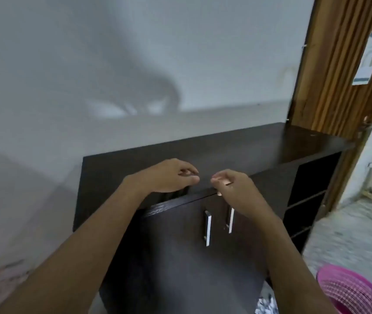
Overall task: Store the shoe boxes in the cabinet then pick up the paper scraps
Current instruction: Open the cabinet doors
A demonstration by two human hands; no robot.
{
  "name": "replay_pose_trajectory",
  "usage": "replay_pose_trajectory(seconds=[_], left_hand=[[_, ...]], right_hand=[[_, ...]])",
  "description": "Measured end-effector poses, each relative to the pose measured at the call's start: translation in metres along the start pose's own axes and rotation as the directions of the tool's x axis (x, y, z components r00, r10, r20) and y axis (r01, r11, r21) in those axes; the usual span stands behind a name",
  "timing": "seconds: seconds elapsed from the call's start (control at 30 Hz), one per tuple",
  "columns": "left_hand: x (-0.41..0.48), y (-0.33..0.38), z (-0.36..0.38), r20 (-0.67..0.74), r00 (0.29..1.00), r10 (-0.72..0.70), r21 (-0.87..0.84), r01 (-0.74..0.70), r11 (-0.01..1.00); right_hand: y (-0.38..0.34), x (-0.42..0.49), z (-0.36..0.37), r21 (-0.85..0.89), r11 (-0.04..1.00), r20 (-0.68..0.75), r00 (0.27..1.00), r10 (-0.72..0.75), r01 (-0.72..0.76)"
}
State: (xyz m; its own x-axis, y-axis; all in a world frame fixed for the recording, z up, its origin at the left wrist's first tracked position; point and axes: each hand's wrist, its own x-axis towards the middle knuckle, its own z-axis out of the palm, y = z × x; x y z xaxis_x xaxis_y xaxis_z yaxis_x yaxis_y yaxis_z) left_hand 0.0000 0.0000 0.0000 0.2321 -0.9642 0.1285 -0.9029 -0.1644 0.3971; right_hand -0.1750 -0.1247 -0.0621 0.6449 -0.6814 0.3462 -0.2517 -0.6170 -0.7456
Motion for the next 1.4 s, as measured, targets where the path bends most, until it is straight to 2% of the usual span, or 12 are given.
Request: replay_pose_trajectory(seconds=[0.07, 0.13, 0.27, 0.57, 0.73, 1.07, 1.3, 1.4], left_hand=[[0.004, 0.005, 0.018, 0.053, 0.999, -0.008, 0.074, 0.004, 0.997], [0.007, 0.004, 0.037, 0.015, 1.0, -0.019, 0.092, 0.018, 0.996], [0.009, 0.003, 0.047, -0.093, 0.995, -0.034, 0.082, 0.041, 0.996], [0.007, 0.0, 0.053, -0.133, 0.989, -0.058, -0.005, 0.058, 0.998], [0.008, -0.001, 0.052, -0.124, 0.991, -0.048, -0.022, 0.046, 0.999], [0.014, -0.007, 0.052, -0.108, 0.994, -0.006, -0.059, 0.0, 0.998], [0.014, -0.004, 0.053, -0.106, 0.993, -0.046, -0.091, 0.037, 0.995], [0.011, -0.002, 0.056, -0.124, 0.99, -0.062, -0.051, 0.055, 0.997]], right_hand=[[0.015, -0.011, 0.01, 0.012, 0.992, -0.057, 0.99, 0.125, -0.125], [0.035, -0.022, 0.023, 0.047, 0.984, -0.095, 0.98, 0.173, -0.169], [0.048, -0.03, 0.038, 0.163, 0.974, -0.117, 0.977, 0.177, -0.157], [0.041, -0.03, 0.062, 0.359, 0.913, -0.199, 0.94, 0.277, -0.193], [0.034, -0.03, 0.065, 0.508, 0.835, -0.17, 0.926, 0.336, -0.21], [0.022, -0.047, 0.056, 0.516, 0.818, -0.158, 0.91, 0.384, -0.255], [0.01, -0.086, 0.038, 0.436, 0.85, -0.152, 0.907, 0.393, -0.295], [0.002, -0.107, 0.028, 0.396, 0.866, -0.152, 0.908, 0.391, -0.306]])
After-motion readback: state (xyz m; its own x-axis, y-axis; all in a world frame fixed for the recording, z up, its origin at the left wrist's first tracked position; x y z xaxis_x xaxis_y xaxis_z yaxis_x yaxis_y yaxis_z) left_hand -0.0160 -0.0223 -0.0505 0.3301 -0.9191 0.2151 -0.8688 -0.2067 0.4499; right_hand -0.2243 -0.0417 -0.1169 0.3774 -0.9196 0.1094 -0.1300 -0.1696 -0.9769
